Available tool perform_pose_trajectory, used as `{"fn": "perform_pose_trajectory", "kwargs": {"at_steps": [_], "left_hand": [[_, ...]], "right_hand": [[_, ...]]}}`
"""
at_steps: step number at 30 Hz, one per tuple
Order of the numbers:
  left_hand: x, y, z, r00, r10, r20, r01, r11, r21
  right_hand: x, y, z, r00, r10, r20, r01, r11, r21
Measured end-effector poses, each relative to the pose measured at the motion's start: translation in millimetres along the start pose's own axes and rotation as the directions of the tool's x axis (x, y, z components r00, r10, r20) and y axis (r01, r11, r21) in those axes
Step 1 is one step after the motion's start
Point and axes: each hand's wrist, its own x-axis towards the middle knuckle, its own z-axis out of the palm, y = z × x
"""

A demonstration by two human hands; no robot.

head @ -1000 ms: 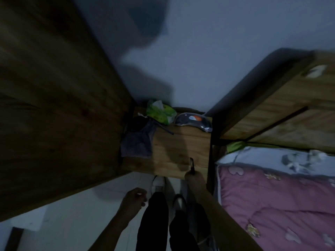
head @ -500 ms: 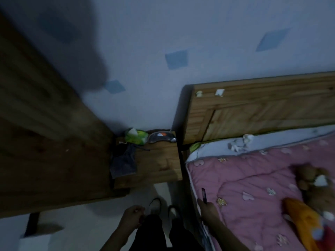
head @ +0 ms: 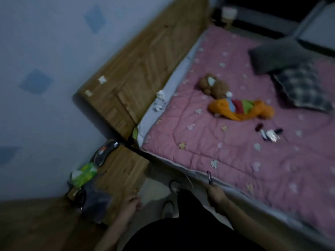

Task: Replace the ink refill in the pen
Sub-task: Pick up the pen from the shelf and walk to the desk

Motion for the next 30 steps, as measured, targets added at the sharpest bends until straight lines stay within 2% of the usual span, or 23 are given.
{"fn": "perform_pose_trajectory", "kwargs": {"at_steps": [6,11,15,20,25,30], "left_hand": [[8,18,37,0.981,0.035,0.192,-0.095,0.944,0.317],[2,37,98,0.942,0.077,0.326,-0.257,0.792,0.555],[-17,45,160,0.887,0.083,0.455,-0.382,0.684,0.621],[-56,35,248,0.799,0.032,0.601,-0.526,0.520,0.673],[-99,0,331,0.704,0.011,0.710,-0.665,0.361,0.654],[-135,-58,396,0.647,-0.028,0.762,-0.728,0.277,0.628]], "right_hand": [[-52,104,-24,0.975,0.172,-0.141,-0.105,0.916,0.387],[-94,193,-33,0.908,0.359,-0.215,-0.163,0.776,0.609],[-125,261,-28,0.842,0.502,-0.200,-0.187,0.618,0.764],[-166,334,-13,0.765,0.619,-0.176,-0.137,0.423,0.896],[-203,406,6,0.717,0.689,-0.100,-0.092,0.236,0.967],[-236,478,15,0.670,0.742,-0.032,-0.051,0.089,0.995]]}}
